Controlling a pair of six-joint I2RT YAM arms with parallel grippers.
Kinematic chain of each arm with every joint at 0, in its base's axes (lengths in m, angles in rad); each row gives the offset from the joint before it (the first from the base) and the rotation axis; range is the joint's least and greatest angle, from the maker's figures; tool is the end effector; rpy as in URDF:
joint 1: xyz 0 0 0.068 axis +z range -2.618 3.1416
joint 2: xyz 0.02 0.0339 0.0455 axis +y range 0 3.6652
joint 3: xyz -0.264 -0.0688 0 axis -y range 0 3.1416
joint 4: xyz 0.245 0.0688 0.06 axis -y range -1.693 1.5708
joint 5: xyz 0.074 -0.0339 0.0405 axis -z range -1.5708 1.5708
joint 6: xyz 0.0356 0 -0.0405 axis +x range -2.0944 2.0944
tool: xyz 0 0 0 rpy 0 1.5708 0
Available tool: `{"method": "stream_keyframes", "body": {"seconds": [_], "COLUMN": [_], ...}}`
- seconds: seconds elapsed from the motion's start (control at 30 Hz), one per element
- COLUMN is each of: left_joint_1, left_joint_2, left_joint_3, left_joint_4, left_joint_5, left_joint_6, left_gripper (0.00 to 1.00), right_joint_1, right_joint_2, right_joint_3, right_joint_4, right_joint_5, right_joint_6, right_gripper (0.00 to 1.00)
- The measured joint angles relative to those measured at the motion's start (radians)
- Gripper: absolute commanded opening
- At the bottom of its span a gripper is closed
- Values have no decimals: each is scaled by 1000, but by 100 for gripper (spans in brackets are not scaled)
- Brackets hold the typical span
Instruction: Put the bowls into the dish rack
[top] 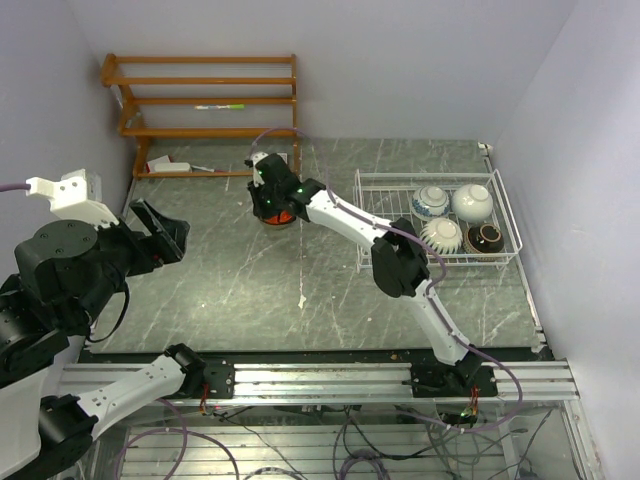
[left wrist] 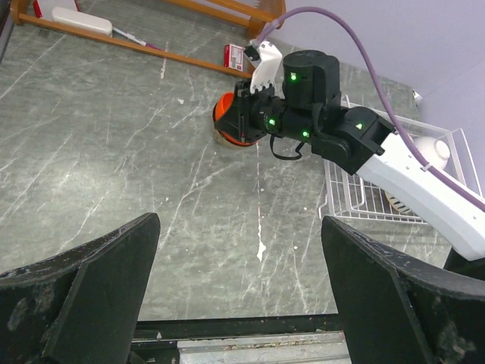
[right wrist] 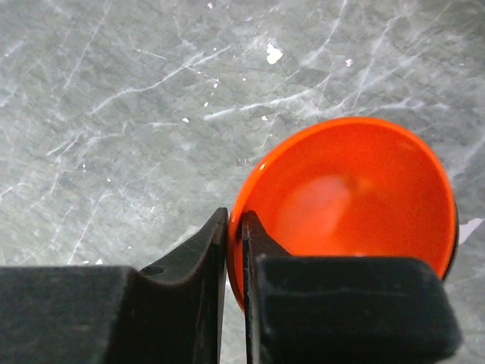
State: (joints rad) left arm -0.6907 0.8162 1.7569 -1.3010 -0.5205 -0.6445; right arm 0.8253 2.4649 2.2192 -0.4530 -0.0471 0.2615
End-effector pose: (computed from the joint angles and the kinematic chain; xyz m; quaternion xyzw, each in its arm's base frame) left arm 0.0369 -0.0075 0.5022 -0.1280 0.7978 -0.1742 0.5628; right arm 0.3800 0.4140 0.2070 -0.2616 0.8676 0.2366 0.3504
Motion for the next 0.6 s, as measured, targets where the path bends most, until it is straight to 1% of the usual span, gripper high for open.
{"method": "stream_keyframes", "body": {"seconds": [0.2,0.4,0.5,0.6], "left_joint_1": [0,0,0,0], "left_joint_2": [-3,8,14,13], "left_joint_3": [0,1,1,1], "left_joint_4": [0,3,6,11], "left_joint_5": [1,6,10,10], "left_joint_6": [4,24,31,34], "left_gripper": [99,99,99,99], "right_joint_1": [-6,-7,-8,-10], "right_joint_2": [-45,-93,-150,-211], "right_joint_3": [-26,-63,-117,-135], "right_joint_4": [-6,-22,-18,-18], "right_joint_5": [13,37,40,32], "right_joint_6": [11,23,37,54], "right_gripper": [0,0,0,0]}}
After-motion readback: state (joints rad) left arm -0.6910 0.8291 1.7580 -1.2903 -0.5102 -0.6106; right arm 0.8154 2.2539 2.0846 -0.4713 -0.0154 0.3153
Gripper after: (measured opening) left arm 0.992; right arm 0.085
